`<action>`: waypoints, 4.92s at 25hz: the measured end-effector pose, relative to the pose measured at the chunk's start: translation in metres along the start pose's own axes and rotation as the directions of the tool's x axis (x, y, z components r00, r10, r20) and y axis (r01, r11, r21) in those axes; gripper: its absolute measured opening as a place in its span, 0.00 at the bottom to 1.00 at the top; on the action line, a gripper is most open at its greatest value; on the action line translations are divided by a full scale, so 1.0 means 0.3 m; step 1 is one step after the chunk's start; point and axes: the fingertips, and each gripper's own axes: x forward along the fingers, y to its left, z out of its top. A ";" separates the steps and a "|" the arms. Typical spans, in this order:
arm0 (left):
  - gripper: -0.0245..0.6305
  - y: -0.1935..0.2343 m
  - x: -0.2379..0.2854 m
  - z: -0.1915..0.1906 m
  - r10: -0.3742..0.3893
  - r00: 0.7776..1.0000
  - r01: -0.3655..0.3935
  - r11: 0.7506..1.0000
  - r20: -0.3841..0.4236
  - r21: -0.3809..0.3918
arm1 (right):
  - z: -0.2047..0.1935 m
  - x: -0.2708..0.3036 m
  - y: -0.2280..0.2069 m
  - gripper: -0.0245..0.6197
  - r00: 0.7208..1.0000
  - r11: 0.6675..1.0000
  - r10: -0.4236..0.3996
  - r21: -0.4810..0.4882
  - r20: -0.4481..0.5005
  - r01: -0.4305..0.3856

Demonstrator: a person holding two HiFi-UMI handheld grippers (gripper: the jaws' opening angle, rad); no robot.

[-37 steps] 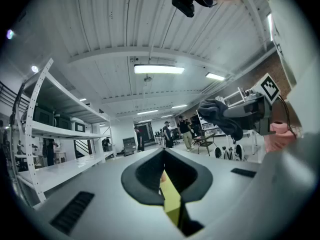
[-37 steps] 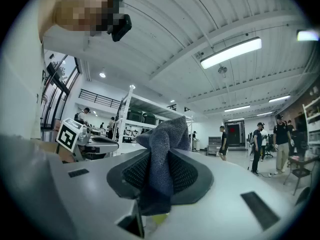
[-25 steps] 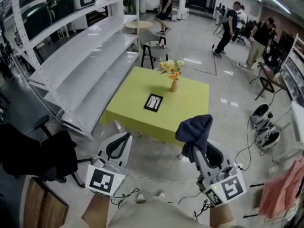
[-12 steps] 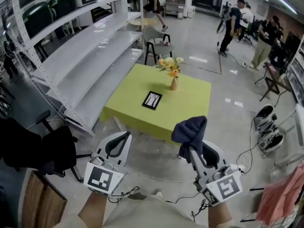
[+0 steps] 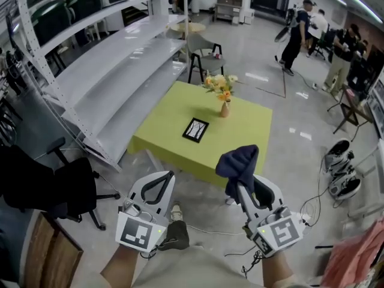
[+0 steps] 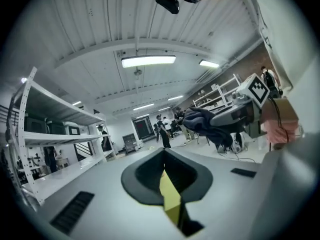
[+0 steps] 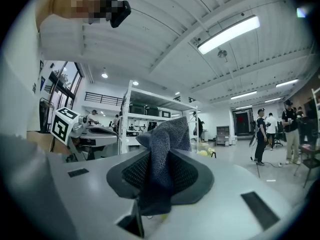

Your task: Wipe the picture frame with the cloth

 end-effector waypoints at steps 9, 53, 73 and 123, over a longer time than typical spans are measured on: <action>0.05 0.204 0.138 -0.144 -0.001 1.000 -0.002 0.988 -0.023 -0.157 | -0.022 0.247 -0.088 0.20 0.999 0.999 -0.045 0.000 -0.005 0.045; 0.05 0.805 1.052 -0.818 -0.248 0.957 0.196 0.936 -0.152 -0.291 | -0.442 1.459 -0.535 0.21 0.939 0.992 -0.045 0.094 -0.342 0.082; 0.05 0.471 1.290 -1.418 -0.414 0.832 0.219 0.856 -0.368 -0.468 | -1.101 1.688 -0.638 0.21 0.846 0.995 0.027 0.097 -0.533 0.030; 0.05 0.276 1.214 -1.700 -0.514 0.718 0.135 0.765 -0.470 -0.630 | -1.318 1.680 -0.498 0.20 0.755 0.993 0.110 0.105 -0.646 -0.055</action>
